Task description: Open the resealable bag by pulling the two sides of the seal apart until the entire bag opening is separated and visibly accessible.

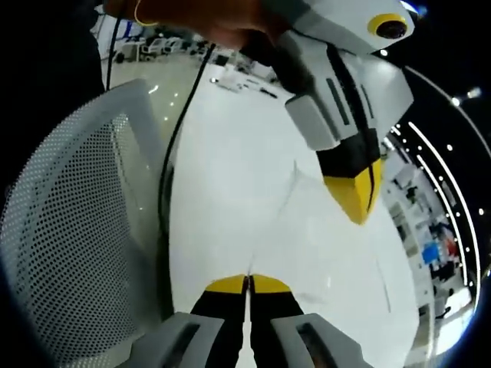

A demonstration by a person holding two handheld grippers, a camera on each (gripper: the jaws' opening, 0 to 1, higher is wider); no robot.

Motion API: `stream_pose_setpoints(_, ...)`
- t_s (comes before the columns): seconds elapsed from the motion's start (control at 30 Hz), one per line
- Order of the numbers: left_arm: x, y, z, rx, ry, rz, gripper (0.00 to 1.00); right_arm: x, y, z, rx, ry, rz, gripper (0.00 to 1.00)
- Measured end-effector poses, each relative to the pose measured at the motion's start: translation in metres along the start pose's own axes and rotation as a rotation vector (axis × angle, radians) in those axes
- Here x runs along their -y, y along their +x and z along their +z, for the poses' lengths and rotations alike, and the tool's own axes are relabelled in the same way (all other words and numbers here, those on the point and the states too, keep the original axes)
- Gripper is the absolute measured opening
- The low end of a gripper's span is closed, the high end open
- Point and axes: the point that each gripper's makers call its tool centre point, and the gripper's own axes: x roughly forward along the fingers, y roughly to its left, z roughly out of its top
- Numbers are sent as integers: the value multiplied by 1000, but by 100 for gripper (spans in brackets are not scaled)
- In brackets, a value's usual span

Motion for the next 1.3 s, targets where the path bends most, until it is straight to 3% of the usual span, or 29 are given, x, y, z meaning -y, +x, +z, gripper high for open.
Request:
stream_pose_setpoints(0.1, -2, -1, 5, 5, 18, 10, 0, 4, -2, 2, 18, 39, -9, 0)
stream_pose_setpoints(0.2, -4, -2, 5, -1, 33, 18, 0, 8, -4, 3, 65, 138, -15, 0)
stream_pose_setpoints(0.3, -3, -2, 2, -7, 33, 18, 0, 10, -6, 0, 63, 136, -20, 0)
stream_pose_setpoints(0.53, 17, 4, -24, -77, 72, -37, 0, 7, -8, 4, 124, 249, -19, 0)
stream_pose_setpoints(0.73, 36, 10, -50, -128, 63, -93, 0, 2, -7, 2, 128, 303, -15, 5)
stream_pose_setpoints(0.93, 53, 15, -65, -159, 53, -129, 0, 8, -10, 12, 185, 390, -33, 8)
stream_pose_setpoints(1.3, 69, 14, -91, -204, 104, -169, 0, 4, -27, 3, 178, 455, -53, 11)
